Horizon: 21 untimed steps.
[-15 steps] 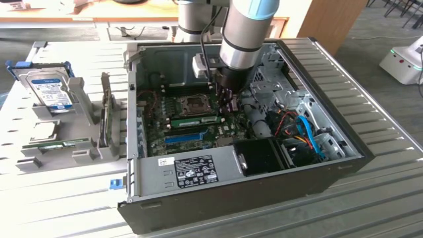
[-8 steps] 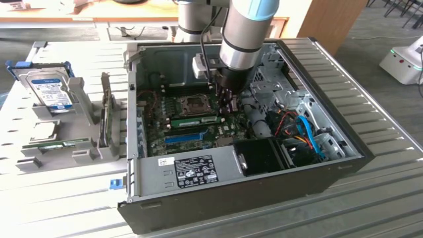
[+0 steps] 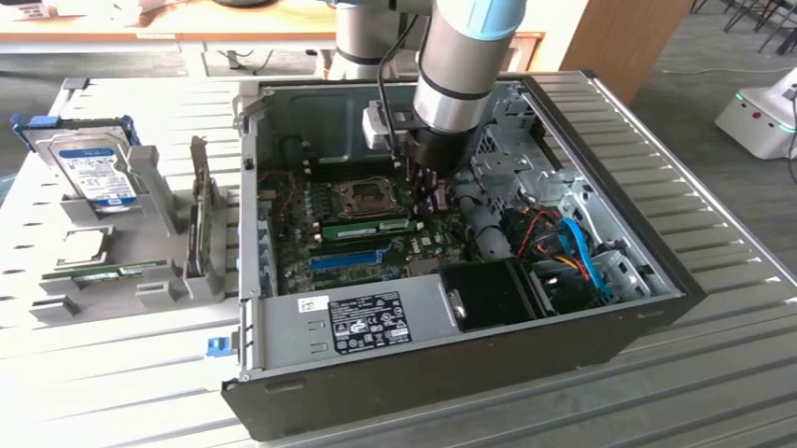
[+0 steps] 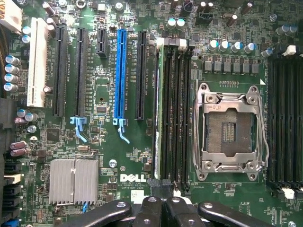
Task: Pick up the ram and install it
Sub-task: 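Press down the ram until it locks into place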
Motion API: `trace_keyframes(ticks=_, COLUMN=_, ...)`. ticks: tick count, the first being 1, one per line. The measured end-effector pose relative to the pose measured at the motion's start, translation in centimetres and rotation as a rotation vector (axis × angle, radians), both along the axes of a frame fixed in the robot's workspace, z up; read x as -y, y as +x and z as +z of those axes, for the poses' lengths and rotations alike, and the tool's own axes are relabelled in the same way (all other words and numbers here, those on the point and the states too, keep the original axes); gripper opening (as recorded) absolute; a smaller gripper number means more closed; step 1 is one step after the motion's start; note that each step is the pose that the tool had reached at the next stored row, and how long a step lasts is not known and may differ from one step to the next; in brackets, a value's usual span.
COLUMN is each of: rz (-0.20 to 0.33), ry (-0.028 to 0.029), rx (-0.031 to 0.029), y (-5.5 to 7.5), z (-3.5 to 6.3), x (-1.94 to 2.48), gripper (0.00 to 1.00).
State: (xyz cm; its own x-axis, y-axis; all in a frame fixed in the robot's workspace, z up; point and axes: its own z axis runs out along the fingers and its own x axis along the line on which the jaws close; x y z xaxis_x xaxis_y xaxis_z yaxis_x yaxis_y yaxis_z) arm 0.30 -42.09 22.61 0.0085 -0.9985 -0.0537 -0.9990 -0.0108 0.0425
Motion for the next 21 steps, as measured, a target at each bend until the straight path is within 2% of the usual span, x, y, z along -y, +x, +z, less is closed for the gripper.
trace_keyframes(ticks=7, rz=0.000, ry=-0.0001, rx=-0.0029, y=0.05, z=0.20, x=0.00, gripper=0.11)
trace_keyframes(ticks=21, rz=0.000, ry=-0.0002, rx=-0.0031, y=0.06, z=0.20, x=-0.20, gripper=0.11)
